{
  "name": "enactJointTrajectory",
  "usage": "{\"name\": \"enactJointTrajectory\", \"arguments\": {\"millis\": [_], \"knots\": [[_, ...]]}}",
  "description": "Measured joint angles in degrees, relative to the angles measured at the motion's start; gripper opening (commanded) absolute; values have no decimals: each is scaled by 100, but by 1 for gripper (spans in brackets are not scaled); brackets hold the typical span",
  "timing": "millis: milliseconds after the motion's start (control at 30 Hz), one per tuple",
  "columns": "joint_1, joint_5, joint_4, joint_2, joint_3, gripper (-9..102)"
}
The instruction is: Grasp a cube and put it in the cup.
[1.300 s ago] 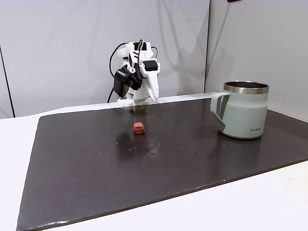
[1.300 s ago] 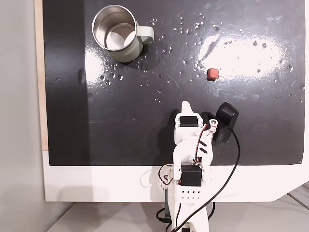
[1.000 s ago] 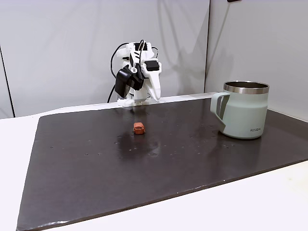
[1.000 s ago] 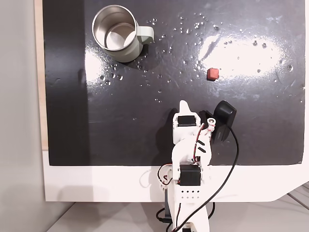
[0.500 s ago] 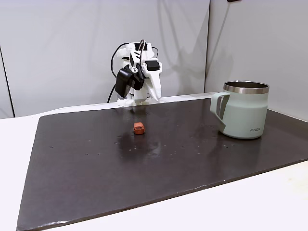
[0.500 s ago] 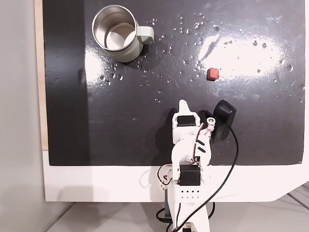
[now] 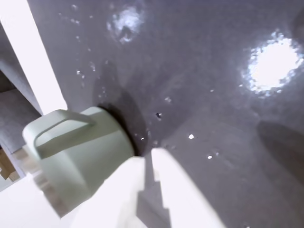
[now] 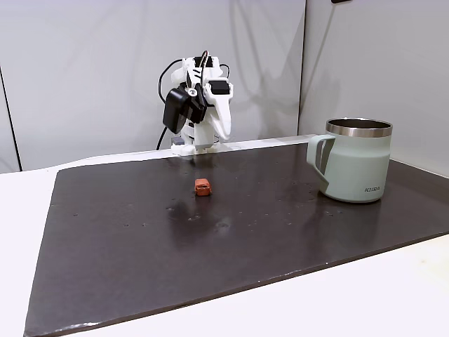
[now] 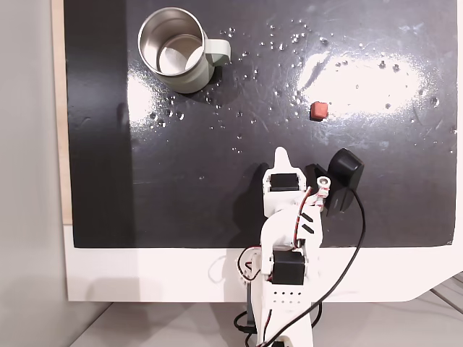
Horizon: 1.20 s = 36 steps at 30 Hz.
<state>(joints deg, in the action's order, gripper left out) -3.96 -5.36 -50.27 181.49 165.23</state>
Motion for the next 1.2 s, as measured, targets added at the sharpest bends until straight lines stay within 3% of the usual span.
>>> {"name": "enactJointTrajectory", "arguments": {"millis": [667, 1200], "knots": [[-343, 97, -272, -3375, -3261, 0], [-932, 290, -1037, -5968, -5001, 0]]}}
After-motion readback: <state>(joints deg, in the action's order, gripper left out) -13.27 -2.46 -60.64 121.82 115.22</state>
